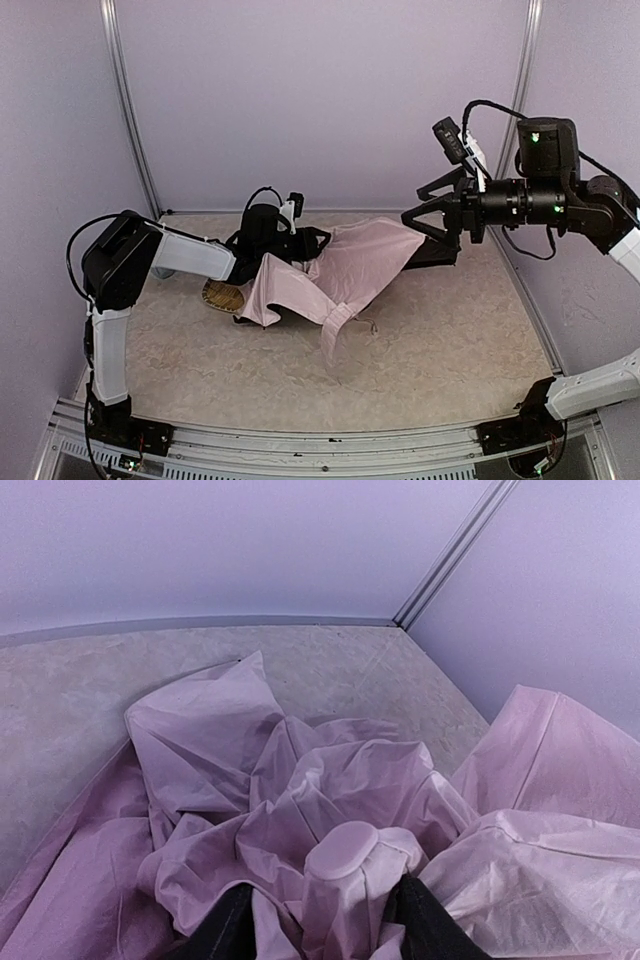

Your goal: Put away the umbrella

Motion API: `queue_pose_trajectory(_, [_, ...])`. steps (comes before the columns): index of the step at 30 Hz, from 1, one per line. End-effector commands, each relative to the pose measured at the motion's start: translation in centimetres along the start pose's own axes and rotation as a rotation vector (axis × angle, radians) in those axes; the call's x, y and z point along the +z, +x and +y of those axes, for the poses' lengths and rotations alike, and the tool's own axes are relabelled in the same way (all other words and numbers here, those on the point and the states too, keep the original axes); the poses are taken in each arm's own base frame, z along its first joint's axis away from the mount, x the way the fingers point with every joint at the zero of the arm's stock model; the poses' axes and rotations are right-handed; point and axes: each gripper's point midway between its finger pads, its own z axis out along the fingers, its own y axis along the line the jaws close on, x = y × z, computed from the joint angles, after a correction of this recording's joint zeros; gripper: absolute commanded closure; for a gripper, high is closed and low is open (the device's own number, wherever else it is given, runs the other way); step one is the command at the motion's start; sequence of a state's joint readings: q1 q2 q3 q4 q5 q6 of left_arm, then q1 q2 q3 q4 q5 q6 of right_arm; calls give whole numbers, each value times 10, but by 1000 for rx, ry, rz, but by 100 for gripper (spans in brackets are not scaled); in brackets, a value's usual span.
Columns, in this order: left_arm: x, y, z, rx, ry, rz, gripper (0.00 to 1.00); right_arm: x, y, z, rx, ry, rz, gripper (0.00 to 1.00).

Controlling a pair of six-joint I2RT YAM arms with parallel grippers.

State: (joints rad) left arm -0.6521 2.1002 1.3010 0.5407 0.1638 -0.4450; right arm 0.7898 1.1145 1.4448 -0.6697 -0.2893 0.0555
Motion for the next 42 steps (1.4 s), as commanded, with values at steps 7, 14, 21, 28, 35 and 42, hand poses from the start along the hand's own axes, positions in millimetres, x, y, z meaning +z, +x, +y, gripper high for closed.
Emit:
queue_pose_trajectory(7, [-1,25,34,11,-126,68,55,-7,21,15,15,-37,95,16])
queue_pose_trajectory(14, [-2,26,35,16,-126,70,55,-48,-39,43,-68,-134,-137,15])
queue_pose_trajectory(21, [-3,26,37,14,-128,69,55,-31,-14,32,-70,-92,-128,15])
queue_pose_trajectory(28, [-3,26,36,10,-121,70,55,-19,14,17,-86,-19,-115,17])
queue_pose_trajectory(35, [-4,26,34,2,-109,72,55,6,36,2,-95,34,-74,48])
queue_pose_trajectory(42, [-6,30,20,-39,-55,80,55,21,44,-31,-161,208,-179,79])
